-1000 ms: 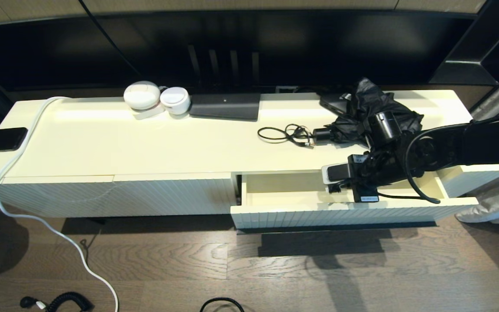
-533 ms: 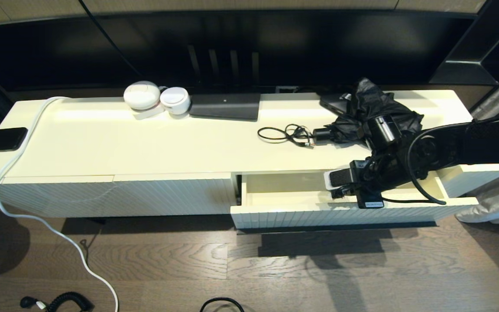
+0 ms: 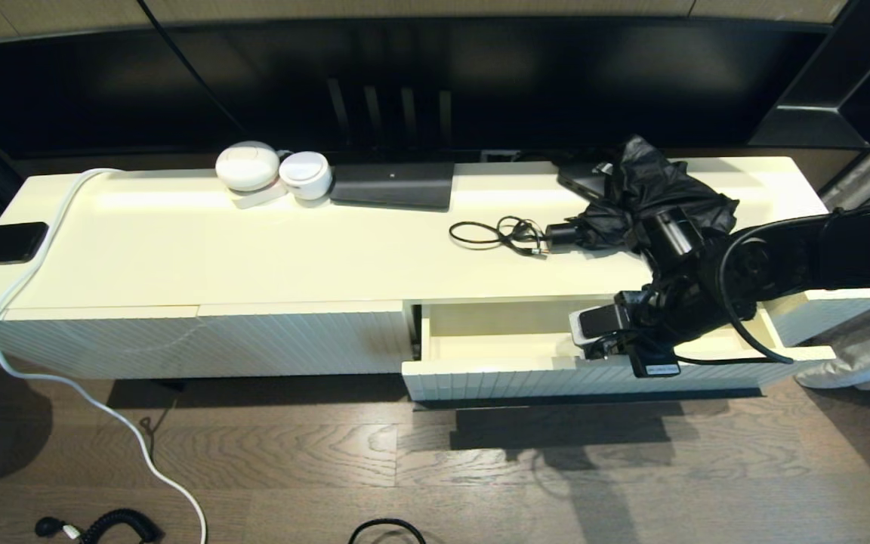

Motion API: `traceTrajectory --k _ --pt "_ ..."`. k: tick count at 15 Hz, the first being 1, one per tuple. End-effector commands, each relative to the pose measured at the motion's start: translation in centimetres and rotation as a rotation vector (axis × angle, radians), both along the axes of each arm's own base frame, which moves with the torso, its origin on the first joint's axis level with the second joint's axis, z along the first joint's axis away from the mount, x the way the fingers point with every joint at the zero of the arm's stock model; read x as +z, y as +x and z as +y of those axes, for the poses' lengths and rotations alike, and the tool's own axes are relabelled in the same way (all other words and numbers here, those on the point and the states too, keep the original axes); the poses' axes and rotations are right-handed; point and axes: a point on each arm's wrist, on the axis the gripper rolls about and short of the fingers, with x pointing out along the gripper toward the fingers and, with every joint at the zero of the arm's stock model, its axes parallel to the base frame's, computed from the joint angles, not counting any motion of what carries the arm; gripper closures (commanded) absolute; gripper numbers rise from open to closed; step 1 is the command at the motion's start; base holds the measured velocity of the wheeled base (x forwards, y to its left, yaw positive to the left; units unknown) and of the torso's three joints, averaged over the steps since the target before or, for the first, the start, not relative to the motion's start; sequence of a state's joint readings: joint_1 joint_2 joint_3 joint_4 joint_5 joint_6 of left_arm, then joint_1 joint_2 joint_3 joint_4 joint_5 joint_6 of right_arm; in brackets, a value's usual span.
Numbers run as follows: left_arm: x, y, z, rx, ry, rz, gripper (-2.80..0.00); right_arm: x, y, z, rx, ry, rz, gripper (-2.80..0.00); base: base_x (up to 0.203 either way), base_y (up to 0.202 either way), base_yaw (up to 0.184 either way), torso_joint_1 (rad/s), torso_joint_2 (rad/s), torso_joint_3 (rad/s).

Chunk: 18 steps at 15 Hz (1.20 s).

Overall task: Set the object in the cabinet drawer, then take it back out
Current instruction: Open the drawer

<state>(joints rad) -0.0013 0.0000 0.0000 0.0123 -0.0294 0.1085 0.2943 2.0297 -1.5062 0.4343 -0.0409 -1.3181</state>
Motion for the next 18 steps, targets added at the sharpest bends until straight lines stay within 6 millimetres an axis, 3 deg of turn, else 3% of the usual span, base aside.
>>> traceTrajectory --k 1,6,18 --pt "0.0 0.0 0.0 0.0 0.002 0.0 0.0 -0.1 -0.6 -0.1 0.008 -0.008 0.015 0.0 0.0 0.0 0.0 0.0 0.0 0.0" --pt "0.0 0.0 0.0 0.001 0.001 0.0 0.0 -1.4 -2.3 -0.3 0.016 -0.02 0.08 0.0 0.0 0.0 0.0 0.0 0.0 0.0" --pt "0.0 0.0 0.0 0.001 0.0 0.0 0.0 -2.1 -4.8 -0.3 0.032 -0.032 0.138 0.0 0.0 0.0 0.0 0.0 0.0 0.0"
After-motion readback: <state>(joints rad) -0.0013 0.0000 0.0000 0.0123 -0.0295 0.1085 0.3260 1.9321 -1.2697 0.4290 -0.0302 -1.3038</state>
